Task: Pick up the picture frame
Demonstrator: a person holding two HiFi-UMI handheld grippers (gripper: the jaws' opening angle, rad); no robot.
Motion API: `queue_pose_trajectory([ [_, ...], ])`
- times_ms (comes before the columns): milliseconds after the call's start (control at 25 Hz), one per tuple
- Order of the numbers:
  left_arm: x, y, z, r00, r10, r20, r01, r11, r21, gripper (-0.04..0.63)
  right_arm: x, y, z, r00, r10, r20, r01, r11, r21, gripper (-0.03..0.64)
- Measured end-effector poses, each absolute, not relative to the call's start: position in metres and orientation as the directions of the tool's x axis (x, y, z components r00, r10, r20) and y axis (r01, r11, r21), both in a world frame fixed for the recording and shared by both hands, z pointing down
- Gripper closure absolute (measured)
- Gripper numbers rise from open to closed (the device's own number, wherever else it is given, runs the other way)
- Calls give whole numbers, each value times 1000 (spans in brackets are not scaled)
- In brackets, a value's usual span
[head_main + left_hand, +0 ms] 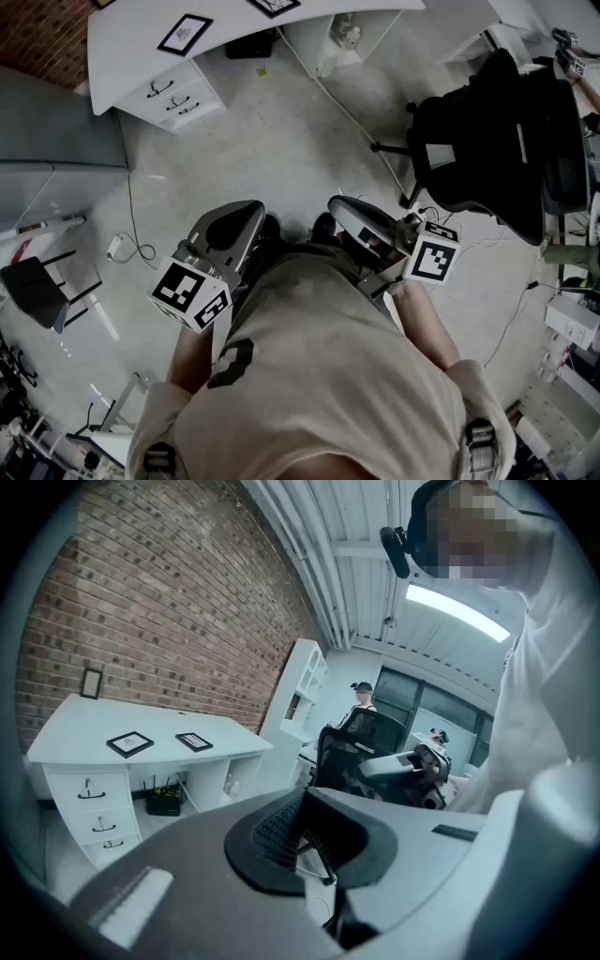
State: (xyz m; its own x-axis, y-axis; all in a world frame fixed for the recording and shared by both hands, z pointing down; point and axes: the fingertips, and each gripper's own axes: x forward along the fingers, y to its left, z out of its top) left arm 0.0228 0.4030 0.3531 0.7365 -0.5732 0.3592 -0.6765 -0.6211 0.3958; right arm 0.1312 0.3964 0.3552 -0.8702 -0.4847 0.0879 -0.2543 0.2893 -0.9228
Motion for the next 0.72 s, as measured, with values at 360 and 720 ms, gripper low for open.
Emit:
queue_pose_trajectory([
  [360,47,398,388,717,-557,419,-697,-598,396,591,180,396,385,-858,-494,140,-311,284,-907,612],
  [720,72,403,402,713,-527,463,-698,-595,398,589,190,393,400,-878,-451,163,-325,309,-894,612],
])
